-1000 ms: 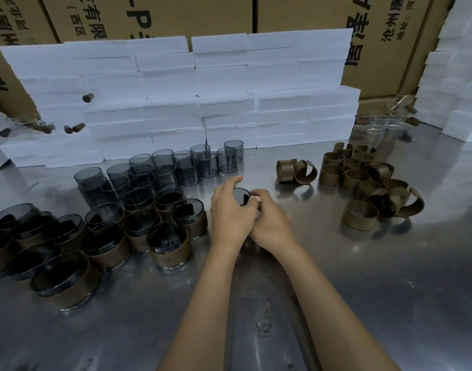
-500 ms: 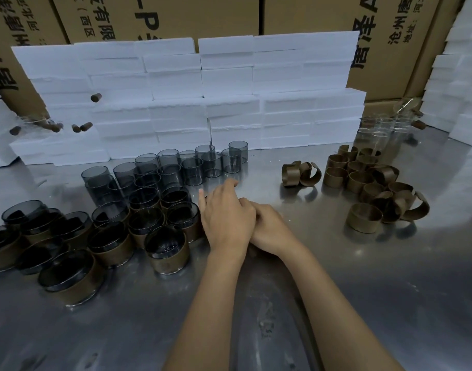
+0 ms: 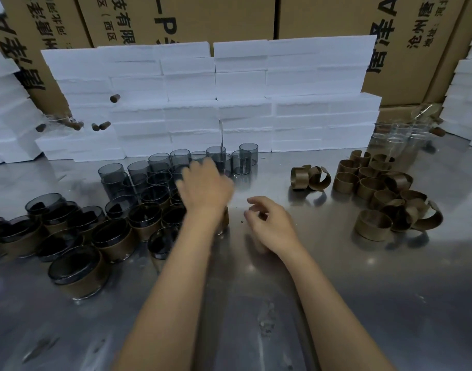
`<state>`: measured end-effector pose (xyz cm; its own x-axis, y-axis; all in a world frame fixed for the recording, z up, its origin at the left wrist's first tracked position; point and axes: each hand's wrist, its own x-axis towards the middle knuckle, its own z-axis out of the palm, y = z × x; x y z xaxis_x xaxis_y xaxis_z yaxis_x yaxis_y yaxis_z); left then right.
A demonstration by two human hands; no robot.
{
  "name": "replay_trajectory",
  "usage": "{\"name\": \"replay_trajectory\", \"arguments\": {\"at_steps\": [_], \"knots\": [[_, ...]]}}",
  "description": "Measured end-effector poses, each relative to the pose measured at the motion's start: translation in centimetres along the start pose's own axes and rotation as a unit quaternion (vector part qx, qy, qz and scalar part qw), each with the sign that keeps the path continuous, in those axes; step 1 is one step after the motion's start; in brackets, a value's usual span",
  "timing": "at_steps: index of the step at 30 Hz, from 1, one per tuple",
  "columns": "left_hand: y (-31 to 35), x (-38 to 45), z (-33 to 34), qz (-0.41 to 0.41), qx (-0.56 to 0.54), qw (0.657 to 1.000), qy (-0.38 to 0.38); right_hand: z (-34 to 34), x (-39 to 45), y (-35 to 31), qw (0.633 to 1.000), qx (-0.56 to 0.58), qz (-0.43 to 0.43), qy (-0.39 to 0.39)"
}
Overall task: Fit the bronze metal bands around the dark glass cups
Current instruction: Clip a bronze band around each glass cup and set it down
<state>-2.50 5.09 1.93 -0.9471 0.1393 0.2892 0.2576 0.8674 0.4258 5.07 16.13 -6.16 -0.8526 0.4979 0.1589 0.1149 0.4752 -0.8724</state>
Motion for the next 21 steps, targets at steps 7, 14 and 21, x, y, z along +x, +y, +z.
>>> {"name": "replay_trajectory", "arguments": {"at_steps": [7, 14, 21], "knots": [[-6.2, 7.5, -2.4, -0.113, 0.118, 0.981, -0.108, 0.5, 1.1, 0.7, 0.999, 0.017, 0.033, 0.014], [-7.2, 8.0, -0.7, -0.092, 0.11, 0.987, -0.07, 0.4, 1.1, 0.7, 0.999, 0.024, 0.027, 0.019], [-4.9, 7.3, -2.2, 0.028, -0.087, 0.995, 0.042, 0.2, 1.2, 0.4, 0.995, 0.083, 0.036, 0.028]]}}
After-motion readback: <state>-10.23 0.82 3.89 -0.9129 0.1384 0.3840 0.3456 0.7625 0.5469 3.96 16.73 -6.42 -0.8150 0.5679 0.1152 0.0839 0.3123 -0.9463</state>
